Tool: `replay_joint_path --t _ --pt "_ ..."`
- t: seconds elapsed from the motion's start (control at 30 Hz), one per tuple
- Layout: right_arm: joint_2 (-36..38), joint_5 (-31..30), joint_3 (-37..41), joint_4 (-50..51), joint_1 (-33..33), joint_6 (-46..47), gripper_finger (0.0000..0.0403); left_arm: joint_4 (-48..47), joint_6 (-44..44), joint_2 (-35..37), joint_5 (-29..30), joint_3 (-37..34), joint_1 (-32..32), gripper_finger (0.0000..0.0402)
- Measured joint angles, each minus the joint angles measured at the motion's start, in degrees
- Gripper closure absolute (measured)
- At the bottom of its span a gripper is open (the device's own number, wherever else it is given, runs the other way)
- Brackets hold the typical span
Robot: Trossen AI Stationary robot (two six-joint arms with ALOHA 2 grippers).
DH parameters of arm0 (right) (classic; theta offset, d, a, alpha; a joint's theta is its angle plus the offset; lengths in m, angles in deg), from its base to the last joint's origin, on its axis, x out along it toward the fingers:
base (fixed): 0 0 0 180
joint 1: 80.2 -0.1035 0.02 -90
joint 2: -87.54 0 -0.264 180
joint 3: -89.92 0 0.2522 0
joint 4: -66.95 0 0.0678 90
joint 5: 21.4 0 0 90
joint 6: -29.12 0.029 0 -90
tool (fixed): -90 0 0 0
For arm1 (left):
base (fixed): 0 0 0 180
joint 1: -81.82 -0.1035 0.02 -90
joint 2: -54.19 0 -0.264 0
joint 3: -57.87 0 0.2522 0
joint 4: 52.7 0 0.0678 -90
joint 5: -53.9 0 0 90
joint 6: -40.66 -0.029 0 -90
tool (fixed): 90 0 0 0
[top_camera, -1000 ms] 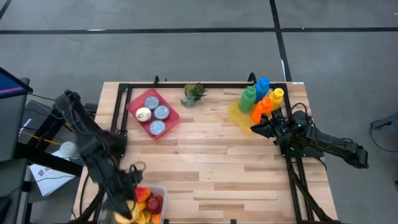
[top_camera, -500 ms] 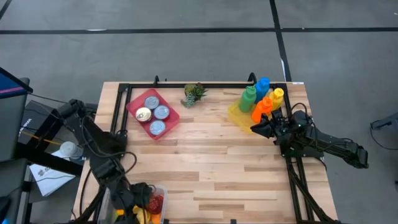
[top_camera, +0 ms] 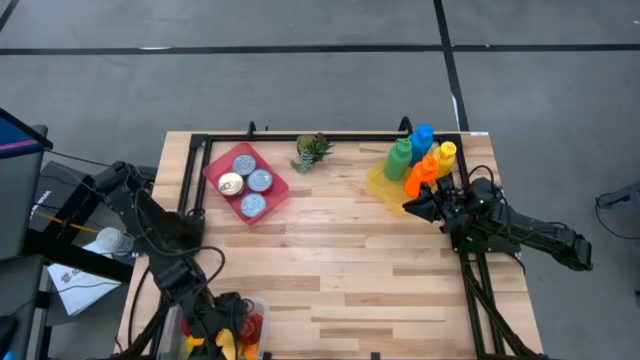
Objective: Pick & Place Food Item
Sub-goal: Return to Home Position
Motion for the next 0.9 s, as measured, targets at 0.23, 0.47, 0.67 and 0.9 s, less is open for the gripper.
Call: replay_joint_path --t 0.23,0.47,0.67,0.9 --pt "0.00 0.00 0.00 0.00 0.00 0.00 0.0337 0.39 0.03 0.69 -1.42 -0.04 -0.95 0.0031" --pt "0.00 0.00 0.00 -0.02 0.02 0.00 0.0337 1.04 -1.38 9.77 -5.10 -0.04 -9.29 0.0086" --pt "0.00 0.00 0.00 -0.01 0.01 0.00 0.0337 7.93 -12.27 21.34 -0.45 -0.04 -22.71 0.0216" --pt "0.00 0.00 0.00 0.01 0.02 0.00 0.0337 16.09 -27.89 30.68 -0.69 -0.02 -40.65 0.0384"
